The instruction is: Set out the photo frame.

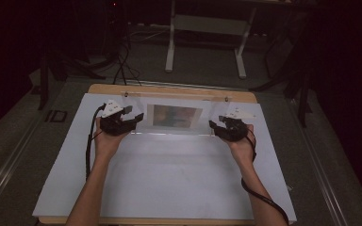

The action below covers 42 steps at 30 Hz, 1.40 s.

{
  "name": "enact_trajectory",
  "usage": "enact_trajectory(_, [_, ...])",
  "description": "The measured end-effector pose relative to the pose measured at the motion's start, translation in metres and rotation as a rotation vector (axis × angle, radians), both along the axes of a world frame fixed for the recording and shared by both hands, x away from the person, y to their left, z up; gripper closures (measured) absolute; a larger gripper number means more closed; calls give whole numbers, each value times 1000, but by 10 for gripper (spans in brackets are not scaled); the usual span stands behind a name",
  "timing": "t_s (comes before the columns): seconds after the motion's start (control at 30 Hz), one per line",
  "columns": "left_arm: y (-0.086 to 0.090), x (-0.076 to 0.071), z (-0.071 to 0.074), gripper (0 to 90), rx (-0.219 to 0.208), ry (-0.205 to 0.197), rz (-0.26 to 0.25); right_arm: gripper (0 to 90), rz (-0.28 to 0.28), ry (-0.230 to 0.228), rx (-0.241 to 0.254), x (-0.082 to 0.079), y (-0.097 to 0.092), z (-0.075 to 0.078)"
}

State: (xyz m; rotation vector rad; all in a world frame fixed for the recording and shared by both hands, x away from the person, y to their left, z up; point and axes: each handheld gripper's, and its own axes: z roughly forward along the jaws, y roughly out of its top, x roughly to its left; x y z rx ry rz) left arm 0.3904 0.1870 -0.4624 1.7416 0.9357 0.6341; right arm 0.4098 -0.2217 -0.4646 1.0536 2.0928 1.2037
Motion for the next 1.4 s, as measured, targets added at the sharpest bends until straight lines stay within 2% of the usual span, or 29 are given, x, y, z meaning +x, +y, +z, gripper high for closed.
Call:
enact_trajectory(0.43, [-3, 4, 4, 410, 15, 19, 23, 491, -10, 19, -11, 8, 2, 3])
enact_trajectory(0.6, [-3, 0, 6, 411, 18, 21, 23, 492, -9, 22, 5, 3, 0, 3])
enact_trajectory(0.9, [-4, -6, 9, 413, 5, 52, 18, 501, 3, 35, 21, -6, -3, 5])
enact_trajectory(1.13, [-3, -15, 10, 413, -14, 77, 15, 513, 14, 34, 43, -17, -7, 8])
enact_trajectory(1.4, [-1, -26, 17, 413, -10, 88, 15, 518, 18, 32, 72, -30, -7, 10])
